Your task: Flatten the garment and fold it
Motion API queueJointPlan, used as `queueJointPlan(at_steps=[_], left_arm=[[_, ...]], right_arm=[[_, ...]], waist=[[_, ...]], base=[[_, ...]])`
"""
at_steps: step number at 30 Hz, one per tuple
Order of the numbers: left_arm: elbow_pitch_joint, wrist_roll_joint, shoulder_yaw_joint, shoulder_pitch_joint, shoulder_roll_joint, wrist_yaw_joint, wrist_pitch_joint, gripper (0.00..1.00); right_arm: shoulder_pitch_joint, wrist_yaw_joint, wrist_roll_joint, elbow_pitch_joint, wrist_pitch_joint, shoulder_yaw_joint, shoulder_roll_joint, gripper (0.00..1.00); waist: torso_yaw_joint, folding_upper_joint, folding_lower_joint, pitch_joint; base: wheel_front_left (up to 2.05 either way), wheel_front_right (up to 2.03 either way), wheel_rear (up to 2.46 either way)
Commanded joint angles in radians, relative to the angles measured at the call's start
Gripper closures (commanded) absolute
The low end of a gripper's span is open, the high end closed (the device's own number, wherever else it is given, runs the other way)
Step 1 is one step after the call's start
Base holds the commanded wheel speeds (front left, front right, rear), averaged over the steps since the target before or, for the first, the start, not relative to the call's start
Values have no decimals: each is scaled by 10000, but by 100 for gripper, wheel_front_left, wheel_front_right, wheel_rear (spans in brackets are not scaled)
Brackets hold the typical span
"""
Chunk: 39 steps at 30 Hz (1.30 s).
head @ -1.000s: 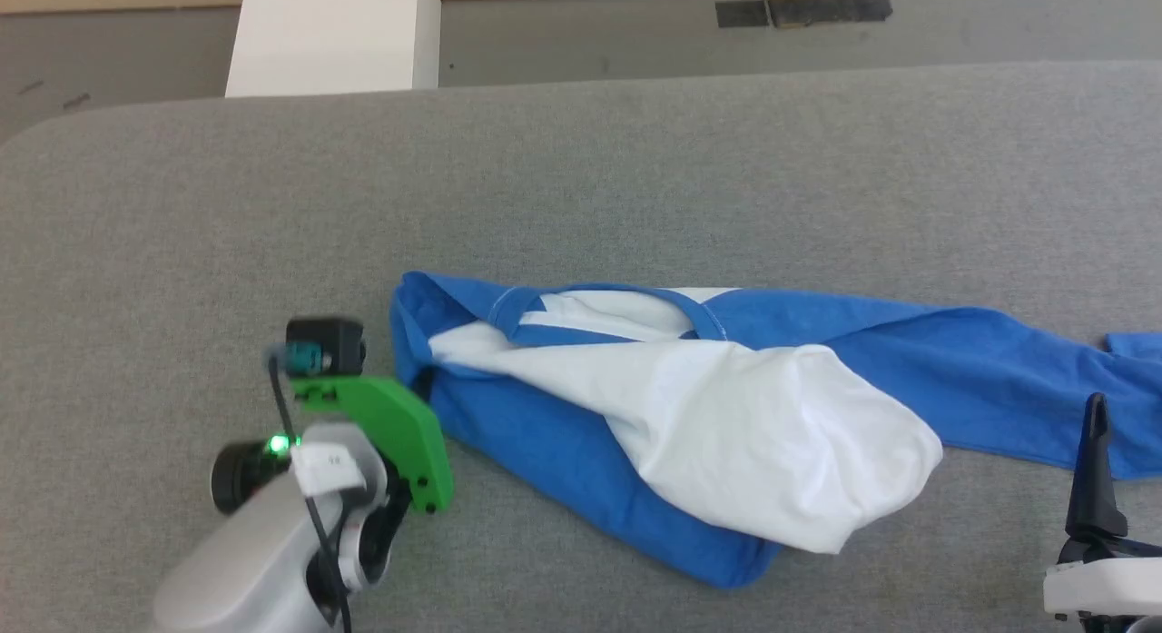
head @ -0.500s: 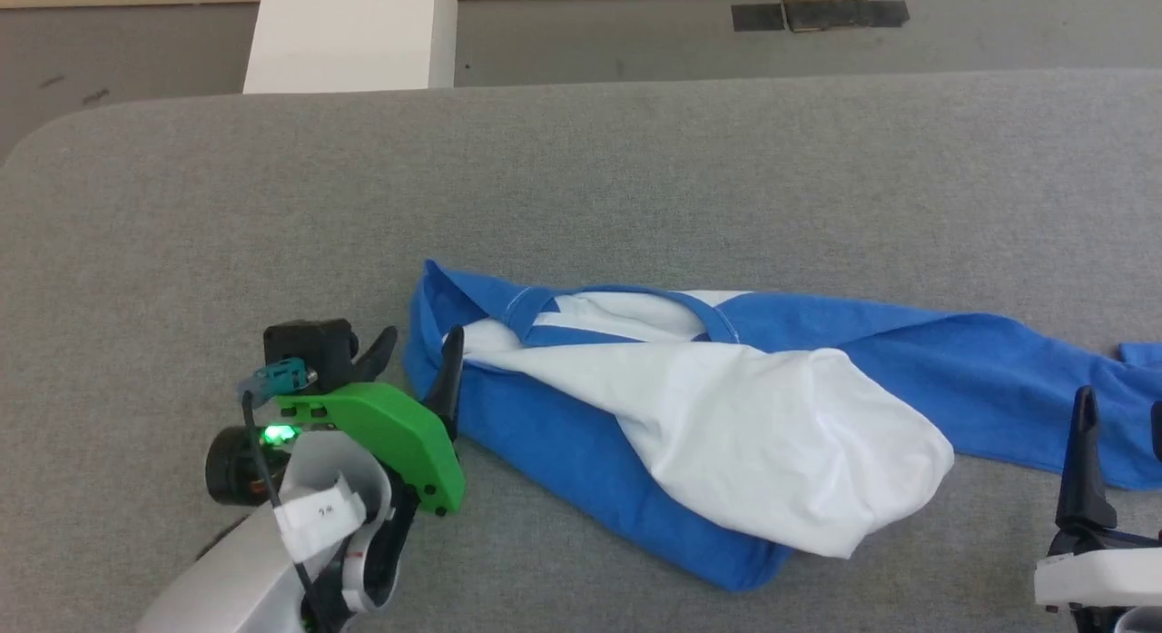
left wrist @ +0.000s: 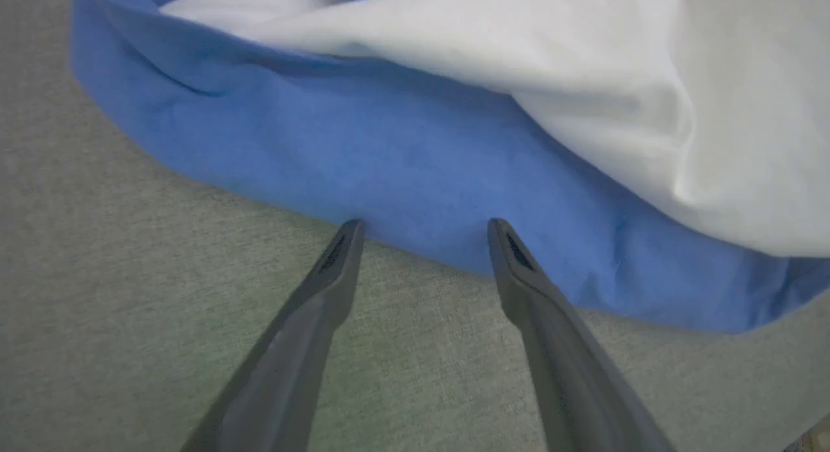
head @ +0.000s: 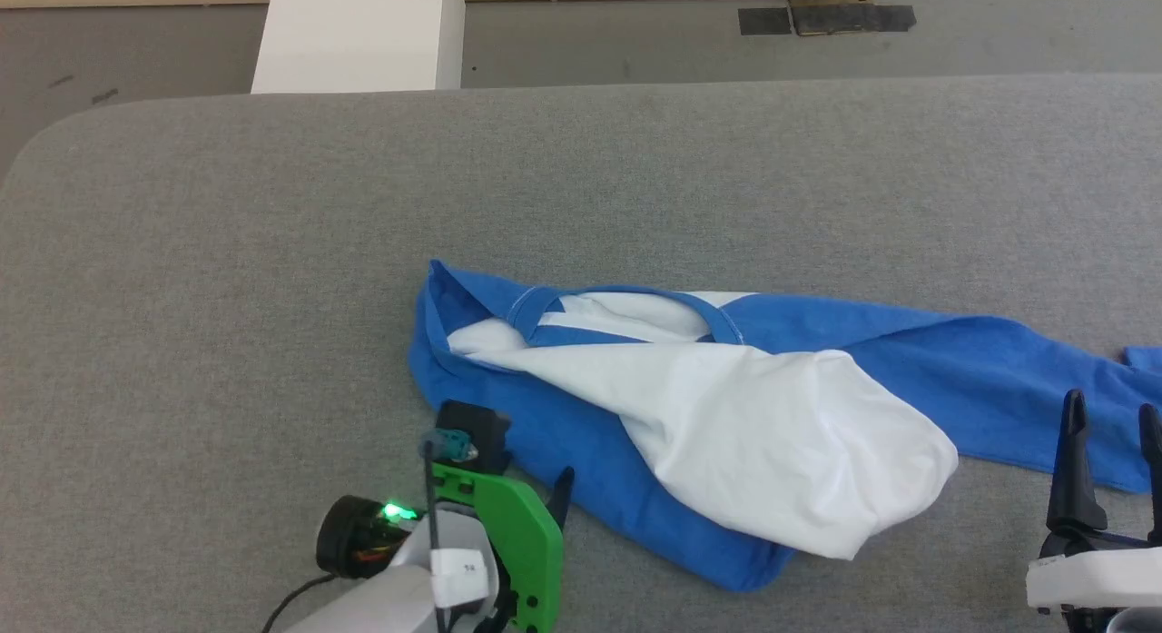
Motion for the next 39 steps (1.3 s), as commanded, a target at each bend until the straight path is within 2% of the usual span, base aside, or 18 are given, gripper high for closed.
queueJointPlan(at_steps=[1, 8, 10, 15, 19, 23, 26, 30, 34, 38, 39], left_arm=[[324, 108, -126, -176, -125, -118, 95, 0], [2118, 96, -551, -553, -802, -647, 279, 0], [2512, 40, -526, -596, -983, -799, 124, 100], [2873, -253, -318, -523, -1218, -1119, -244, 100], [2231, -723, 275, -219, -1006, -1113, -628, 100], [884, -1258, 1087, 297, -392, -936, -994, 100], [-276, -1657, 1697, 867, 257, -750, -1198, 100], [-1303, -2294, 2291, 1819, 1131, -710, -1262, 100], [-1329, -2938, 2646, 2845, 1755, -638, -1227, 100], [-844, -3354, 2768, 3592, 1958, -522, -1235, 100], [-746, -3418, 2770, 3689, 1932, -522, -1247, 73]], right_arm=[[-118, -13, 34, 35, -56, 19, 1, 0], [-181, -13, 31, 51, -57, 41, 1, 0], [-184, -13, 28, 50, -57, 29, 1, 0], [-147, -13, 7, 77, -58, -28, 1, 0], [-50, -13, -17, 116, -58, -70, 1, 0], [81, -13, -34, 105, -58, -126, 1, 0], [152, -13, -47, 103, -52, -144, 1, 0], [219, -13, -56, 53, -17, -111, 1, 0], [265, -13, -76, 27, 20, -99, 1, 0], [325, -13, -105, -9, 62, -87, 1, 0], [336, -13, -116, -19, 78, -86, 1, 0]], waist=[[-18, 0, 0, 8], [-148, 0, 0, 34], [-189, 0, 0, 36], [-249, 0, 0, -55], [-217, 0, 0, -257], [-104, 0, 0, -444], [-9, 0, 0, -574], [85, 0, 0, -666], [139, 0, 0, -728], [155, 0, 0, -783], [160, 0, 0, -791]], base=[[0, 0, 0], [0, 0, 0], [0, 0, 0], [0, 0, 0], [0, 0, 0], [0, 0, 0], [0, 0, 0], [0, 0, 0], [0, 0, 0], [0, 0, 0], [0, 0, 0]])
